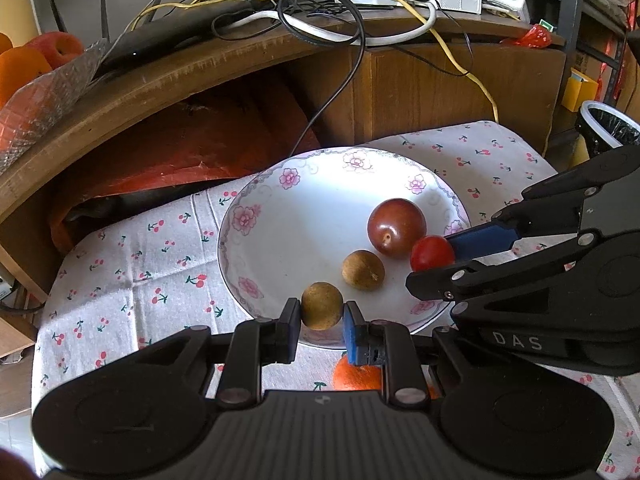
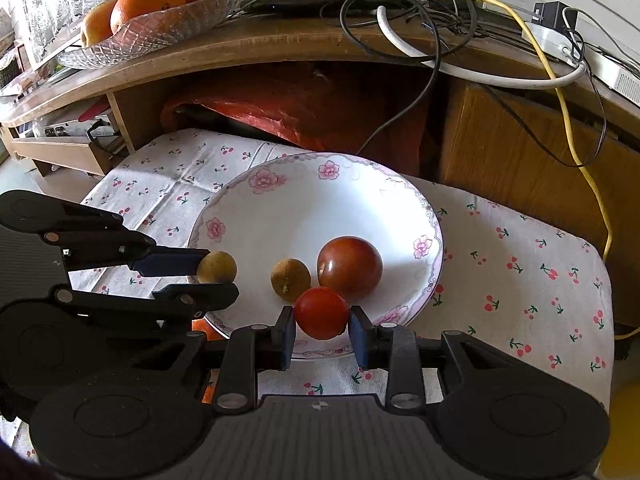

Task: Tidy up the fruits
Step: 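Open both tools to drop the fruits into the bowl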

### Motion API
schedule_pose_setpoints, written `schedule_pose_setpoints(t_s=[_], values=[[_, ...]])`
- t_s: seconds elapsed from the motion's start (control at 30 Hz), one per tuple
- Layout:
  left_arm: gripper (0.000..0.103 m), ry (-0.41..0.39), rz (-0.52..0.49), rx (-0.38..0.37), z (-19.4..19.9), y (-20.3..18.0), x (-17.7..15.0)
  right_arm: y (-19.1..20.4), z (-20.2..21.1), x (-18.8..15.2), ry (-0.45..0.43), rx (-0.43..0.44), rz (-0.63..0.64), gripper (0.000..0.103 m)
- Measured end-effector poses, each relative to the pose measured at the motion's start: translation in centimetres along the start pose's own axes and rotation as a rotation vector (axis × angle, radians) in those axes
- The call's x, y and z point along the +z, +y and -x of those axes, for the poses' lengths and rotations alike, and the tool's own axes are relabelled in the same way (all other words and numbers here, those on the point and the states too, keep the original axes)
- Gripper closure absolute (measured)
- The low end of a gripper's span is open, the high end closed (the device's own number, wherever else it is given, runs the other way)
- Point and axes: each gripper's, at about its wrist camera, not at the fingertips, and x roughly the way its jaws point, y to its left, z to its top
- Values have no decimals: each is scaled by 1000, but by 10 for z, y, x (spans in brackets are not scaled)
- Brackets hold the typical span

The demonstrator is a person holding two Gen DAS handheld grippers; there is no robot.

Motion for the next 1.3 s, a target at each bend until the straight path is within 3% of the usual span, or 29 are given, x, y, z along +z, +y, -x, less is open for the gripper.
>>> schedule_pose_setpoints(t_s=[0.4, 0.7, 1.3], values=[[72, 0, 7, 1, 0, 0, 0, 0, 1, 0, -6, -4, -6, 75], [71, -5, 11, 10, 2, 0, -1, -2, 4, 1, -19, -11, -13, 67], [69, -39, 8, -7, 20, -2, -2, -1, 23, 0, -57, -10, -5, 67]])
